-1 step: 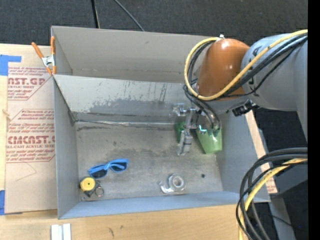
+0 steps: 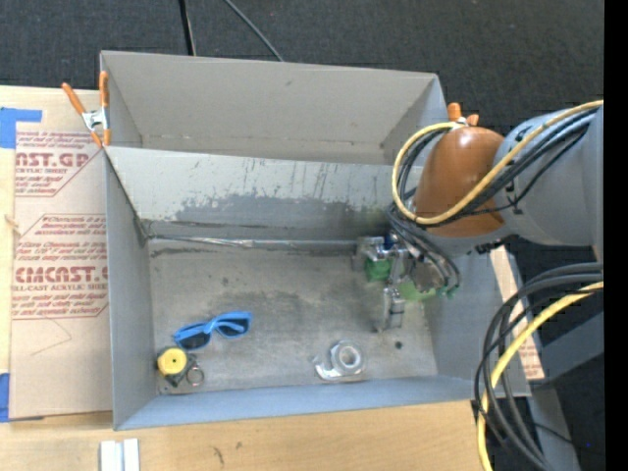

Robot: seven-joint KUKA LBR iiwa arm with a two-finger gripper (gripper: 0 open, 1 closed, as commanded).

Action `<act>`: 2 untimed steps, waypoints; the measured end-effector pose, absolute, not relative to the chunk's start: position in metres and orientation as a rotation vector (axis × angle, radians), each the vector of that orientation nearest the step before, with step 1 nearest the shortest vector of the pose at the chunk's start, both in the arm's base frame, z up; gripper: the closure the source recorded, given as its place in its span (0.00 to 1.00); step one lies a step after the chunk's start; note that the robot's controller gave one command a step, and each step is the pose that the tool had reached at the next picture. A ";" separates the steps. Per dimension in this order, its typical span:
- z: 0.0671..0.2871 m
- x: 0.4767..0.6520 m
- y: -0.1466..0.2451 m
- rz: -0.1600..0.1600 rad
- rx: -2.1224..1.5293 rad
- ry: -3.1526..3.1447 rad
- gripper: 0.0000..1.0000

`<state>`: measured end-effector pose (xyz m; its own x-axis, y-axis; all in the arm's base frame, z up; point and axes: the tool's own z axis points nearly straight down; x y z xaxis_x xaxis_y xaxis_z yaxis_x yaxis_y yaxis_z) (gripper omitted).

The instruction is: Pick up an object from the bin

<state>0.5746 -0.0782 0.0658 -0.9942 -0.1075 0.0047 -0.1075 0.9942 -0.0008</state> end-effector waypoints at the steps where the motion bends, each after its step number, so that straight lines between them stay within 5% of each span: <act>1: 0.070 0.588 -0.139 -0.006 0.352 -3.124 0.00; 2: 0.072 0.589 -0.141 -0.007 0.345 -3.127 1.00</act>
Offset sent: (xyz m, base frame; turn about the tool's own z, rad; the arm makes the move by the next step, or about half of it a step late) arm 0.0143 -0.0775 0.0042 -0.1150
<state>0.5892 -0.1405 0.0724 -0.9759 -0.2183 -0.0048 -0.2183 0.9759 0.0038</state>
